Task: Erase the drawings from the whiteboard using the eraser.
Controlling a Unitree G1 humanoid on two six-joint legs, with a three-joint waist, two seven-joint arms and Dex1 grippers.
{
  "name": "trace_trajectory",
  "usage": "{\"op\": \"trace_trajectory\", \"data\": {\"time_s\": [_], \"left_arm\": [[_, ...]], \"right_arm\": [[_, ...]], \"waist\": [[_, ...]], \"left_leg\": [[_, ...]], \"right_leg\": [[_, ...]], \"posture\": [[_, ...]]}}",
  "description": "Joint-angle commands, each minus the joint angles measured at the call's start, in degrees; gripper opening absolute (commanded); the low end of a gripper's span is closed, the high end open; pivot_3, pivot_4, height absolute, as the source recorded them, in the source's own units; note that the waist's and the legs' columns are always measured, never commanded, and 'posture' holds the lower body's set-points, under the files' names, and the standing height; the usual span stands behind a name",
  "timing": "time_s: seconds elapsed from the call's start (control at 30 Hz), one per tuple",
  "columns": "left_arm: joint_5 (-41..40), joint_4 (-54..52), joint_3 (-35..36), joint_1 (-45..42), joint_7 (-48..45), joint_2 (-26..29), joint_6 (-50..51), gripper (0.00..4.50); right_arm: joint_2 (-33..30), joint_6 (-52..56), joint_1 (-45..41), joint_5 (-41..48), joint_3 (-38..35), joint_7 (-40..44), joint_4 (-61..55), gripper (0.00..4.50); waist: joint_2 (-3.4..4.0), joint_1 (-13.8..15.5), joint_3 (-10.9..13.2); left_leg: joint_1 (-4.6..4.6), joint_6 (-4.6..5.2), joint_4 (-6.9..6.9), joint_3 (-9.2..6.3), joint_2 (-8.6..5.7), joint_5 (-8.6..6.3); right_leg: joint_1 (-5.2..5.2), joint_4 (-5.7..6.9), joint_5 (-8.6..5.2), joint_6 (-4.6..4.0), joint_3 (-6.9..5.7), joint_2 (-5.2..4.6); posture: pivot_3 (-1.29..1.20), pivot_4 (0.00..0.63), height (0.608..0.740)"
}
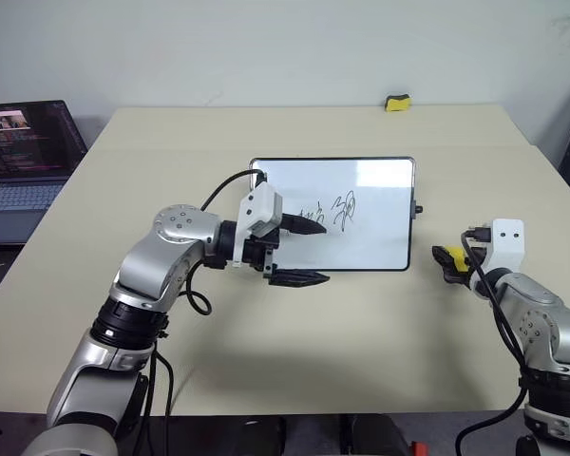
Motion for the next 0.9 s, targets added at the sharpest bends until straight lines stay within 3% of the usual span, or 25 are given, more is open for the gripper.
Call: {"op": "trace_trajectory", "data": {"time_s": [0.03, 0.23, 0.27, 0.37, 0.6, 0.9], "left_arm": [[-0.2, -1.16, 1.91, 0.04, 0.23, 0.81, -0.82, 4.5], [-0.38, -1.5, 2.1, 0.15, 0.4, 1.27, -0.56, 4.5], [-0.41, -1.49, 2.1, 0.13, 0.42, 1.31, -0.53, 4.5], [-0.49, -1.65, 2.12, 0.14, 0.5, 1.46, -0.39, 4.5], [-0.5, -1.73, 2.3, 0.44, 0.65, 1.8, -0.18, 4.5], [-1.14, -2.56, 5.22, 3.12, 3.08, 3.47, 1.37, 4.5]], "right_arm": [[-0.16, -0.34, -0.75, -0.08, -1.13, 0.35, -1.1, 4.48], [-0.06, 0.5, -0.47, 0.36, -1.69, 0.26, -1.49, 4.48], [-0.04, 0.48, -0.42, 0.29, -1.75, 0.18, -1.38, 4.31], [-0.03, 0.74, -0.12, 0.18, -1.87, -0.04, -1.49, 3.58], [-0.2, 1.34, 0.31, 0.06, -1.66, 0.09, -1.77, 1.15], [-1.12, 0.81, 1.3, -0.4, -0.77, 1.13, -3.48, 1.09]], "waist": [[0.0, 0.01, 0.0], [0.0, 0.01, 0.0], [0.0, 0.01, 0.0], [0.0, 0.01, 0.0], [0.0, 0.0, 0.0], [0.0, -0.02, 0.0]], "left_leg": [[0.0, 0.0, 0.0, 0.0, 0.0, 0.0], [0.0, 0.0, 0.0, -0.01, 0.0, 0.0], [0.0, 0.0, 0.0, -0.01, 0.0, 0.0], [0.0, 0.0, 0.0, -0.01, 0.0, 0.0], [0.0, 0.0, 0.0, -0.01, 0.0, 0.0], [0.0, 0.0, 0.0, -0.02, 0.01, 0.0]], "right_leg": [[0.0, 0.0, 0.0, 0.0, 0.0, 0.0], [0.0, 0.0, 0.0, 0.0, 0.0, 0.0], [0.0, 0.0, 0.0, 0.0, 0.0, 0.0], [0.0, 0.0, 0.0, 0.0, -0.01, 0.0], [0.0, 0.0, 0.0, 0.0, -0.01, 0.0], [0.0, 0.0, 0.0, 0.0, 0.0, 0.0]], "posture": [[0.0, 0.15, 0.74], [0.0, 0.15, 0.74], [0.0, 0.15, 0.74], [0.0, 0.15, 0.74], [0.0, 0.15, 0.74], [0.0, 0.15, 0.74]]}}
